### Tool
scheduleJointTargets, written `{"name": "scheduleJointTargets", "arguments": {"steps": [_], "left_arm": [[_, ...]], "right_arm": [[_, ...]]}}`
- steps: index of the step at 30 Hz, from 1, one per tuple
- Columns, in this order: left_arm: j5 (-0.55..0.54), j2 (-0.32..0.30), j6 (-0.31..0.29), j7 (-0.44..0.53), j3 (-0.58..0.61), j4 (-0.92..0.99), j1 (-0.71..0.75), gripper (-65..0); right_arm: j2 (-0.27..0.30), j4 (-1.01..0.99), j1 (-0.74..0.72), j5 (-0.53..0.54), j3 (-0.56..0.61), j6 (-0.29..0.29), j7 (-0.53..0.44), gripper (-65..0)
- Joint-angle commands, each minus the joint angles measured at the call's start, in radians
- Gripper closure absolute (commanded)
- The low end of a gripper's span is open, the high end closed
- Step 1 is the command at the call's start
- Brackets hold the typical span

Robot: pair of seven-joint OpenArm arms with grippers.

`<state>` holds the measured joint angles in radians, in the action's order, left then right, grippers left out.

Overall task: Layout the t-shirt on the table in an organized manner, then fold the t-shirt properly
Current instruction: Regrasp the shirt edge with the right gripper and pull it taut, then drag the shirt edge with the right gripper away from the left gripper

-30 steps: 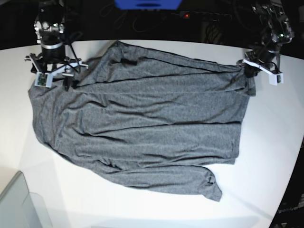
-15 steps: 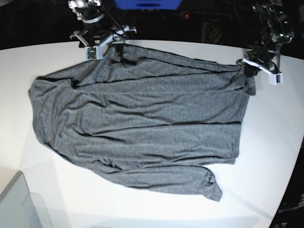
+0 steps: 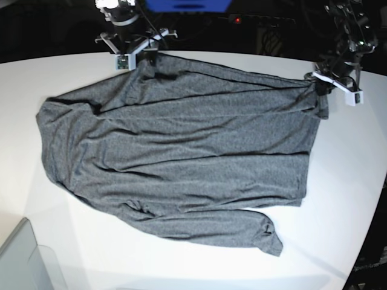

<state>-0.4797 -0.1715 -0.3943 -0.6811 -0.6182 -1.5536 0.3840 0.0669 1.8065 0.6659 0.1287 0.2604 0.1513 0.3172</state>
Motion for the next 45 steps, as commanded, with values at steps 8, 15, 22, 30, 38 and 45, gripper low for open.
{"name": "scheduleJointTargets", "arguments": {"steps": [8, 15, 22, 30, 38, 45], "left_arm": [[-0.012, -0.009, -0.068, 0.004, -0.091, -0.023, 0.0, -0.3], [-0.011, -0.004, -0.116, 0.002, -0.142, -0.023, 0.0, -0.3], [-0.011, -0.007, -0.116, 0.002, -0.142, -0.02, -0.009, -0.3], [-0.007, -0.012, -0.114, 0.004, -0.141, -0.023, -0.078, -0.3], [-0.003, -0.012, -0.11, 0.004, -0.139, -0.021, -0.132, -0.3], [-0.001, -0.012, -0.104, 0.002, -0.136, -0.012, -0.216, -0.3]], "right_arm": [[0.003, 0.109, 0.053, 0.004, 0.001, -0.002, 0.001, 0.0], [0.004, 0.197, 0.07, 0.004, 0.029, -0.002, 0.001, 0.0], [0.02, 0.195, 0.042, 0.004, 0.076, -0.002, 0.003, 0.0], [0.02, 0.187, -0.007, 0.001, 0.053, -0.002, 0.007, 0.0], [0.03, 0.187, -0.053, 0.001, 0.03, -0.002, 0.029, 0.0], [0.032, 0.187, -0.173, 0.001, 0.037, -0.002, 0.161, 0.0]]}}
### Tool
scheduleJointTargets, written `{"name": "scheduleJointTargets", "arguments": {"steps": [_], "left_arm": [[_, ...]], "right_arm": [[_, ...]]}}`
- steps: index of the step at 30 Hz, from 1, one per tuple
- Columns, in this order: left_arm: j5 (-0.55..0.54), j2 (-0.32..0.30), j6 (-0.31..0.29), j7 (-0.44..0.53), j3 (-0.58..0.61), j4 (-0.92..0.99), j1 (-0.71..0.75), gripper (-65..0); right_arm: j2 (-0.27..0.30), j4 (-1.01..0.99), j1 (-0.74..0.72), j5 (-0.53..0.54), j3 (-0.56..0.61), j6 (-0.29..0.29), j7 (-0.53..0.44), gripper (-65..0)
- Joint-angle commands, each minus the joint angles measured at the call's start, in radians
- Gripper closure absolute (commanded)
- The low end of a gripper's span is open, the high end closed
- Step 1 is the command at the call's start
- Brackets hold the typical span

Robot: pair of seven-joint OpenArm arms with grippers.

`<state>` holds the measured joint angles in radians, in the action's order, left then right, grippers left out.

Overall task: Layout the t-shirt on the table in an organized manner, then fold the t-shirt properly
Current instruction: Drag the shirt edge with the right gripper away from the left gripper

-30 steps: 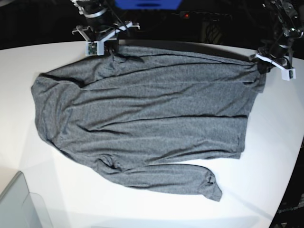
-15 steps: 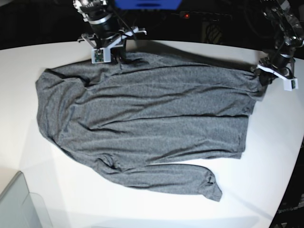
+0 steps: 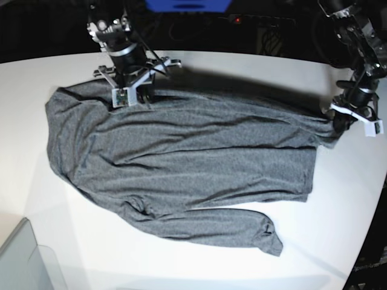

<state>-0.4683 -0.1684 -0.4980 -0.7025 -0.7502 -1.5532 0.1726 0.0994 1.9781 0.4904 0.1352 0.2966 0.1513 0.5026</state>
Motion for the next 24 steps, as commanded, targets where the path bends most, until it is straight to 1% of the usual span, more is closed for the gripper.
{"name": "scheduleJointTargets", "arguments": {"steps": [1, 4, 8, 16, 18, 20, 24], "left_arm": [[-0.011, -0.015, 0.0, 0.024, -0.004, -0.01, -0.018, -0.3], [-0.011, -0.015, 0.0, 0.024, -0.002, -0.008, -0.055, -0.3], [-0.011, -0.016, 0.0, 0.024, 0.045, 0.009, -0.094, -0.3], [-0.011, -0.016, 0.0, 0.024, 0.087, 0.124, -0.184, -0.3], [-0.008, -0.016, 0.0, 0.024, 0.093, 0.144, -0.203, -0.4], [0.03, -0.026, 0.0, 0.024, 0.108, 0.165, -0.227, -0.4], [0.124, -0.018, 0.0, 0.025, 0.126, 0.21, -0.273, -0.4]], "right_arm": [[0.0, 0.016, -0.012, -0.006, 0.0, -0.002, -0.006, 0.0], [0.0, 0.013, -0.066, -0.006, -0.003, -0.002, 0.038, 0.0], [0.0, -0.012, -0.126, -0.006, -0.004, -0.002, 0.077, 0.0], [0.003, -0.076, -0.209, -0.007, -0.006, -0.002, 0.077, 0.0], [0.018, -0.09, -0.227, -0.007, -0.006, -0.002, 0.077, 0.0], [0.021, -0.11, -0.247, -0.007, -0.006, -0.002, 0.077, 0.0], [0.021, -0.162, -0.29, -0.007, -0.006, -0.002, 0.077, 0.0]]}}
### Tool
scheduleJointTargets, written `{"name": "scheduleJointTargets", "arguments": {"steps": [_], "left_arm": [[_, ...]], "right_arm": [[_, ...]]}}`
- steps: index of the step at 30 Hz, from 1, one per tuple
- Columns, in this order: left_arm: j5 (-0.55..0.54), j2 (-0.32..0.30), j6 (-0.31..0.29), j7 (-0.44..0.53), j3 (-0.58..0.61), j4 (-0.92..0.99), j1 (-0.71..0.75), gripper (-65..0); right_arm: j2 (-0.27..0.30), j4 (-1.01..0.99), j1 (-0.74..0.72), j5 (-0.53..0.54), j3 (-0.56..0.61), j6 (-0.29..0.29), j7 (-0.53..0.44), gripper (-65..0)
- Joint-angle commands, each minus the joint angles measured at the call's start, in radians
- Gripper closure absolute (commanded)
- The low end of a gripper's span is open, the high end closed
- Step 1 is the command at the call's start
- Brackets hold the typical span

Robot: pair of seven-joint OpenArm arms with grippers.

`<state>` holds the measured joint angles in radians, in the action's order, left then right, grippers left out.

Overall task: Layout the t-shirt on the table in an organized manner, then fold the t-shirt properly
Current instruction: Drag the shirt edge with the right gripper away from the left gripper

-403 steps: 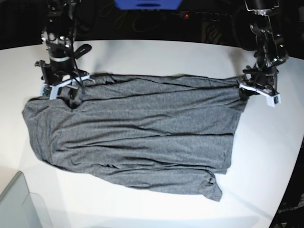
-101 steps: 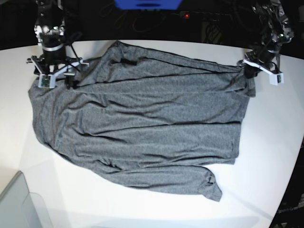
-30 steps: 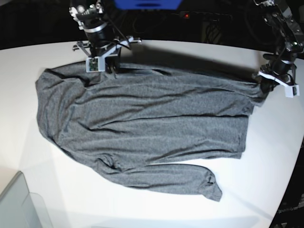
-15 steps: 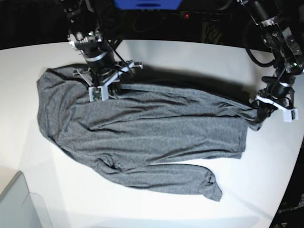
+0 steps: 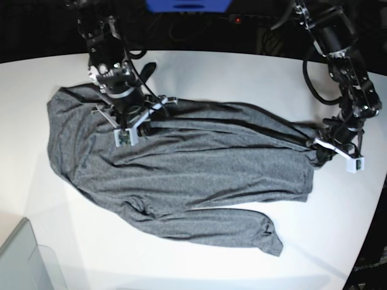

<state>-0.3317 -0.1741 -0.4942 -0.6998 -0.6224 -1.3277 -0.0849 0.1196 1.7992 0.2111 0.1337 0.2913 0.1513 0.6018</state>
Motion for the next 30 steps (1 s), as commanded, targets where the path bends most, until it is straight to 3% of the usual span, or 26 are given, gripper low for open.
{"name": "scheduleJointTargets", "arguments": {"steps": [1, 11, 15, 18, 20, 30], "left_arm": [[-0.007, -0.012, -0.004, 0.022, -0.001, -0.008, -0.019, -0.4], [0.001, -0.02, -0.004, 0.022, -0.001, 0.089, -0.057, -2.5], [-0.007, -0.021, -0.004, 0.022, -0.006, 0.09, -0.057, -15.1], [-0.007, -0.021, -0.004, 0.022, -0.007, 0.087, -0.057, -26.3], [-0.008, -0.021, -0.004, 0.022, -0.007, 0.086, -0.057, -30.3], [-0.01, -0.012, -0.004, 0.024, -0.06, 0.046, -0.059, -31.2]], "right_arm": [[0.001, 0.006, -0.019, -0.006, 0.0, -0.002, -0.023, 0.0], [0.001, -0.074, -0.077, -0.006, 0.0, -0.002, -0.023, 0.0], [0.001, -0.078, -0.088, -0.006, -0.007, -0.002, -0.023, -1.2], [-0.002, -0.075, -0.085, -0.004, -0.047, -0.002, -0.023, -9.0], [-0.002, -0.074, -0.085, -0.004, -0.06, -0.002, -0.023, -13.2], [-0.005, 0.024, -0.032, -0.001, -0.177, 0.001, -0.033, -21.1]]}}
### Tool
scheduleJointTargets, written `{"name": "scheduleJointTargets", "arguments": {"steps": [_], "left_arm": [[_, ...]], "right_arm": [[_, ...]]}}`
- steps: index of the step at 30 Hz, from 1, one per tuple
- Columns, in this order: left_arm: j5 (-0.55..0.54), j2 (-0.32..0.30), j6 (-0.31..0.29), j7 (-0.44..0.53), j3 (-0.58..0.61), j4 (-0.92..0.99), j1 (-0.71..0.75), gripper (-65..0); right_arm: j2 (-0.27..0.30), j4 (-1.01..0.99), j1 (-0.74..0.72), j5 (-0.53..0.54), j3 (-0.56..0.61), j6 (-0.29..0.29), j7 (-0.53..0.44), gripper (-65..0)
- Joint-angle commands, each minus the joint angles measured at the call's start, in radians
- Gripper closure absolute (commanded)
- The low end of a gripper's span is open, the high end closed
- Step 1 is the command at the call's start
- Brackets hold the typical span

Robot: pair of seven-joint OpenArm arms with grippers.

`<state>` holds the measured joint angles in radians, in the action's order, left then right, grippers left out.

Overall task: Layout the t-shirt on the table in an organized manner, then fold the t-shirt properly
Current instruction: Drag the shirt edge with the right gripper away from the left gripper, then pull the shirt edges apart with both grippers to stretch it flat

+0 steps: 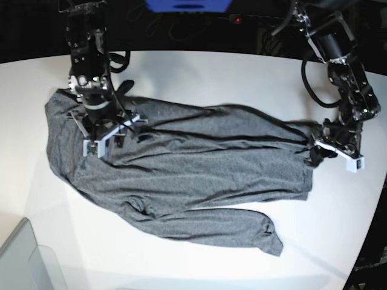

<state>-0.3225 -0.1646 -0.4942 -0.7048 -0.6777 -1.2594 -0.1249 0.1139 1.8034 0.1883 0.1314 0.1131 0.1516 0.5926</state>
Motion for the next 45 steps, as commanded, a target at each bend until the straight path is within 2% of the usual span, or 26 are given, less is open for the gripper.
{"name": "scheduleJointTargets", "arguments": {"steps": [1, 6, 12, 16, 24, 30, 36, 37, 39, 45], "left_arm": [[-0.019, -0.02, -0.008, 0.027, -0.027, -0.044, -0.017, -31.2], [-0.063, 0.02, -0.016, 0.027, -0.087, -0.188, 0.02, -31.6], [-0.142, 0.027, -0.014, 0.027, -0.084, -0.291, 0.147, -39.5], [-0.139, 0.043, -0.014, 0.038, -0.084, -0.24, 0.204, -41.5], [-0.132, 0.055, -0.016, 0.04, -0.081, -0.101, 0.152, -41.5], [-0.132, 0.046, -0.016, 0.04, 0.013, -0.052, 0.136, -41.4], [-0.131, 0.02, -0.016, 0.04, 0.054, 0.008, 0.12, -40.7], [-0.131, 0.01, -0.016, 0.04, 0.056, 0.019, 0.12, -39.1], [-0.132, 0.003, -0.016, 0.041, 0.056, 0.042, 0.118, -32.0], [-0.132, 0.003, -0.016, 0.041, 0.054, 0.053, 0.118, -0.3]], "right_arm": [[0.0, 0.035, -0.002, 0.001, -0.008, 0.001, -0.024, -21.9], [0.0, 0.077, 0.044, 0.001, -0.037, -0.001, -0.024, -24.6], [0.005, 0.097, 0.101, 0.001, -0.039, -0.001, -0.024, -26.0], [0.005, 0.115, 0.139, 0.0, -0.086, -0.002, -0.024, -27.6], [0.004, 0.117, 0.142, 0.0, -0.154, -0.002, -0.024, -31.5], [0.005, 0.114, 0.15, -0.002, -0.191, -0.002, -0.018, -31.5], [0.005, 0.114, 0.199, -0.002, -0.207, -0.004, -0.024, -31.5], [0.005, 0.114, 0.208, -0.002, -0.207, -0.004, -0.024, -31.5], [0.007, 0.112, 0.225, -0.002, -0.206, -0.007, -0.024, -31.5], [0.007, 0.02, 0.233, -0.003, -0.249, -0.169, -0.026, -31.5]]}}
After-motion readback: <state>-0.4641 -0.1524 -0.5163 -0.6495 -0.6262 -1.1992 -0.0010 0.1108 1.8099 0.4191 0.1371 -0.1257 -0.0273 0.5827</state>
